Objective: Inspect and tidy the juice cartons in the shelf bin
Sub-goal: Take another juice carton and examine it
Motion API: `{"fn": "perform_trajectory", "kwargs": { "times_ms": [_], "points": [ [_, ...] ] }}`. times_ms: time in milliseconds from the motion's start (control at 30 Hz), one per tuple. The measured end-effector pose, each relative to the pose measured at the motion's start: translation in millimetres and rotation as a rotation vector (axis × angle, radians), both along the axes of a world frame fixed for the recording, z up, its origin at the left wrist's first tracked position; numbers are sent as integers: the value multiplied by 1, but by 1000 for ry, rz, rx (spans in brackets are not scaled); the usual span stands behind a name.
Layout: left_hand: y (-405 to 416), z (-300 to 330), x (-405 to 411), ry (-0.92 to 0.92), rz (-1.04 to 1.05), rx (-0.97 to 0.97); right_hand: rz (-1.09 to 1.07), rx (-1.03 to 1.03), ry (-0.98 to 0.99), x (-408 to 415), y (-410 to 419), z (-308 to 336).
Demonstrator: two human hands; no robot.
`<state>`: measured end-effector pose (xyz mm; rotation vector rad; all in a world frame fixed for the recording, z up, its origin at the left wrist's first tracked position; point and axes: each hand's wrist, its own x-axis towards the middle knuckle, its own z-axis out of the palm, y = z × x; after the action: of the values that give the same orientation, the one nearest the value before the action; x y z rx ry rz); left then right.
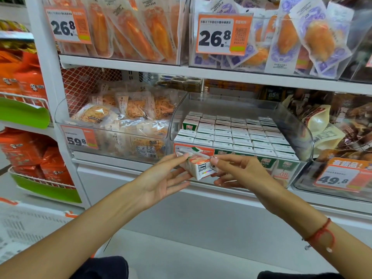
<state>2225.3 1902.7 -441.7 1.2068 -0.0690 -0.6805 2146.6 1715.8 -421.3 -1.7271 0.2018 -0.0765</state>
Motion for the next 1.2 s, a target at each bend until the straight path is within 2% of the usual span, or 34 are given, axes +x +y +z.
{"fn": "perform_trajectory", "kwargs": {
  "times_ms": [200, 267, 333, 433, 567, 700, 800, 867, 900, 967, 1033, 1100, 1200],
  "points": [
    [-8, -2, -6, -435, 52, -65, 72, 112, 12, 2, 6, -1],
    [-10, -1, -6, -501, 63, -57, 40, 80, -42, 3, 7, -3],
    [-10, -2, -5, -484, 86, -47, -8, 3, -126, 2, 10, -3],
    [-5, -2, -1, -387, 63, 37, -115, -237, -340, -1, 12, -2],
    [3, 3, 4, -189, -23, 30, -230, -772, -578, -4, 5, -2],
    [7, 6, 5, -234, -102, 10, -119, -1195, -829, -1, -1, -5],
    [6, 5, 3, -309, -94, 61, -44, -1314, -903, 5, 1, -3],
    [4, 6, 1, -350, -38, 58, 19, -1204, -814, 7, 1, -4],
    [4, 6, 0, -371, 6, 46, 71, -1069, -707, 7, 1, -5],
    [3, 7, -1, -434, 86, 57, 145, -687, -438, 4, 4, -7],
    [2, 7, -3, -528, 117, 115, 107, -363, -269, 4, 7, -10],
    [1, 7, -5, -580, 131, 106, 91, -160, -267, 8, 8, -11],
    [-3, 6, -5, -577, 129, 71, 76, -46, -363, 13, 5, -10]
  ]
}}
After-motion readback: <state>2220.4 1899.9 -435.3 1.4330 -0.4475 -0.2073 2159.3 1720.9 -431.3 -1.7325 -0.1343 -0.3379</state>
